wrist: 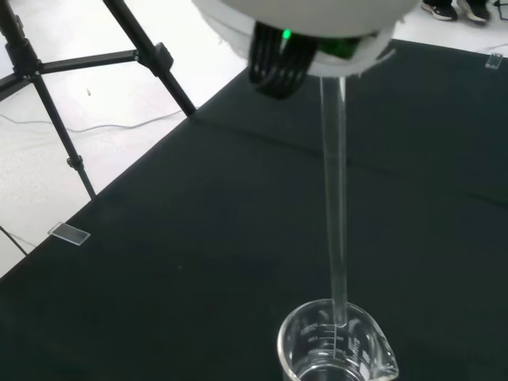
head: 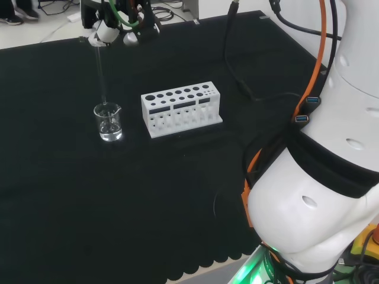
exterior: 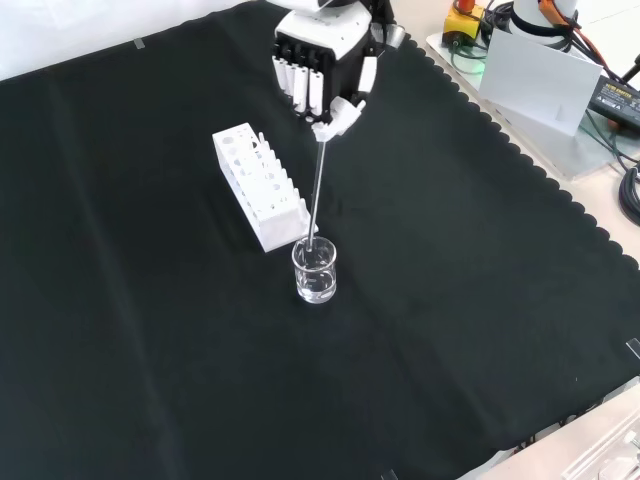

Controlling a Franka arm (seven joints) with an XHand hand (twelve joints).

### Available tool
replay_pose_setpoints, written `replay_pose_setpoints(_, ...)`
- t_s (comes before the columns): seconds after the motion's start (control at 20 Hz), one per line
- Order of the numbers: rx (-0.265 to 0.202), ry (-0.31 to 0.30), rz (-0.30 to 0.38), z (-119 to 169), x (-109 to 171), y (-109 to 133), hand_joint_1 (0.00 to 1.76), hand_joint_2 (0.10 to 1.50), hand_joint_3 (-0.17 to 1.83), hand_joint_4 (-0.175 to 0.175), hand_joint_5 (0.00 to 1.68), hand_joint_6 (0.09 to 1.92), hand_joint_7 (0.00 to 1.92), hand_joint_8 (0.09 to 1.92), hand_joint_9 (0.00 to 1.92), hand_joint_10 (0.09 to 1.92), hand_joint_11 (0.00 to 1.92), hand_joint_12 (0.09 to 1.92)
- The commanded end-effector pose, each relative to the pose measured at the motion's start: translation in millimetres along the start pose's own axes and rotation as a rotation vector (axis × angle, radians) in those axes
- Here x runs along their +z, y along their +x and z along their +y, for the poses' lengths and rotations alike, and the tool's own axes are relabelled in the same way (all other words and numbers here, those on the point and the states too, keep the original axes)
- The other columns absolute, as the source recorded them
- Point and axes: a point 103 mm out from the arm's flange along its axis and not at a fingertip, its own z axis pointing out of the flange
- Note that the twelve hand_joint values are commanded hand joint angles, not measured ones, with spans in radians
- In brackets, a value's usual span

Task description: Stir in the beaker to the left of the white test tube rack with the glass rod.

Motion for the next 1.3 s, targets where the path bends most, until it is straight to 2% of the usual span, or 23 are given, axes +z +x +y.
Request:
replay_pose_setpoints(0.05, 0.014, 0.001, 0.022, 1, 11, -21, 1.32, 0.7, 0.63, -0.175, 1.37, 0.2, 1.19, 1.08, 1.52, 0.9, 1.59, 0.6)
replay_pose_setpoints(0.4, 0.022, 0.032, 0.018, 4, 22, -21, 1.32, 0.7, 0.63, -0.175, 1.37, 0.19, 1.19, 1.08, 1.52, 0.9, 1.59, 0.6)
replay_pose_setpoints(0.45, 0.06, 0.049, 0.001, 2, 23, -23, 1.32, 0.7, 0.63, -0.175, 1.37, 0.19, 1.19, 1.08, 1.52, 0.9, 1.59, 0.6)
replay_pose_setpoints(0.6, 0.062, 0.043, -0.009, 4, 22, -20, 1.32, 0.7, 0.63, -0.175, 1.37, 0.19, 1.19, 1.08, 1.52, 0.9, 1.59, 0.6)
replay_pose_setpoints(0.85, 0.036, 0.039, 0.002, 4, 28, -19, 1.32, 0.7, 0.63, -0.175, 1.37, 0.19, 1.19, 1.08, 1.52, 0.9, 1.59, 0.6)
replay_pose_setpoints(0.95, 0.012, 0.018, 0.023, -3, 27, -22, 1.32, 0.7, 0.63, -0.175, 1.37, 0.18, 1.19, 1.08, 1.52, 0.9, 1.59, 0.6)
replay_pose_setpoints(1.0, -0.036, 0.017, -0.013, 0, 32, -24, 1.32, 0.7, 0.63, -0.175, 1.37, 0.18, 1.19, 1.08, 1.52, 0.9, 1.59, 0.6)
replay_pose_setpoints(1.1, -0.07, 0.023, -0.042, 2, 37, -22, 1.32, 0.7, 0.63, -0.175, 1.37, 0.18, 1.19, 1.08, 1.52, 0.9, 1.59, 0.6)
replay_pose_setpoints(1.2, -0.104, 0.059, 0.02, 2, 37, -24, 1.32, 0.7, 0.63, -0.175, 1.37, 0.18, 1.19, 1.08, 1.52, 0.9, 1.59, 0.6)
replay_pose_setpoints(1.25, -0.041, 0.056, 0.003, 3, 47, -27, 1.32, 0.7, 0.62, -0.175, 1.37, 0.18, 1.19, 1.08, 1.52, 0.9, 1.59, 0.6)
replay_pose_setpoints(1.3, -0.023, 0.061, -0.005, 2, 52, -26, 1.32, 0.7, 0.62, -0.175, 1.37, 0.18, 1.19, 1.08, 1.52, 0.9, 1.59, 0.6)
